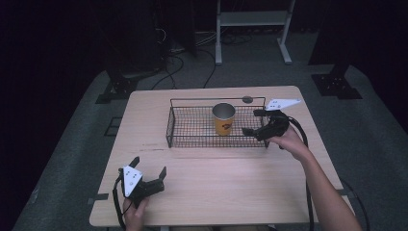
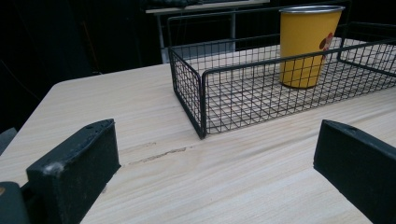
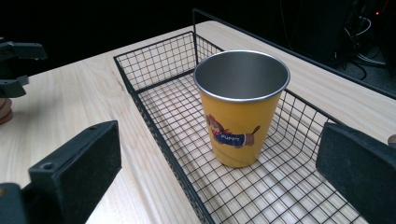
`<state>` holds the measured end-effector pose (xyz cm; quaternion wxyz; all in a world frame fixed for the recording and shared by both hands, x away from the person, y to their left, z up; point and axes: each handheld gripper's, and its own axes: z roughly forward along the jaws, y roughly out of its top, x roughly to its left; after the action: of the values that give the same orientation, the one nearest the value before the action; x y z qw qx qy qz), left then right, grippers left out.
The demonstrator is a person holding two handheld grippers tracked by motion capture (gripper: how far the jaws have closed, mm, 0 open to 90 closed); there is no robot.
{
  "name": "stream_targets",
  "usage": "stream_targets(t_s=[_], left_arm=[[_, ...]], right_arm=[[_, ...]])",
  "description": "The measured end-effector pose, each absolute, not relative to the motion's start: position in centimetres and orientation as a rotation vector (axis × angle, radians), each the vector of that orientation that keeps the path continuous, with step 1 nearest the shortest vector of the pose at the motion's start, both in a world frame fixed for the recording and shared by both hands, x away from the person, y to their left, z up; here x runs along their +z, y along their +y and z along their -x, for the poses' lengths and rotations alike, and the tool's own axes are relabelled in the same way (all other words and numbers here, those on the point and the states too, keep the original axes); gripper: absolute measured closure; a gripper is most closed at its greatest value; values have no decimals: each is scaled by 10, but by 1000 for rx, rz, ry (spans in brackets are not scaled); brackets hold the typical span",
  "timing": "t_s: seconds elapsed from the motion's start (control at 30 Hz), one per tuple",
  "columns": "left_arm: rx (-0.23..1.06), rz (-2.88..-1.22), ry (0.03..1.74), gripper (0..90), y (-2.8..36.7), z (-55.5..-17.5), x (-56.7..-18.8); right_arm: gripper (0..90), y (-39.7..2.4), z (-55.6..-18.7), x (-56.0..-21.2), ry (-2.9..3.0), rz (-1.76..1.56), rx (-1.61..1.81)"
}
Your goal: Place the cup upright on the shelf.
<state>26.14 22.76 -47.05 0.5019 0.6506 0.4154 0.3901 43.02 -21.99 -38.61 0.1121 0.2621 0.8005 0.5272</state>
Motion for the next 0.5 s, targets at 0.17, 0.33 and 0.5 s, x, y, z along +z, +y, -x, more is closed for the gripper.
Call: stream_targets(t_s=[0.17,0.33,0.5], left_arm=[[945,-1572,1003,0,227,-261,-470],[947,-1573,1002,0,227,-261,-470],[945,-1573,1003,0,227,-261,-471]], right_arm=[[0,-220,-423,-386,2353,-745,1546],[0,-221,-416,-389,2365,-736,1547],[0,-224,-405,-394,2376,-722,1547]])
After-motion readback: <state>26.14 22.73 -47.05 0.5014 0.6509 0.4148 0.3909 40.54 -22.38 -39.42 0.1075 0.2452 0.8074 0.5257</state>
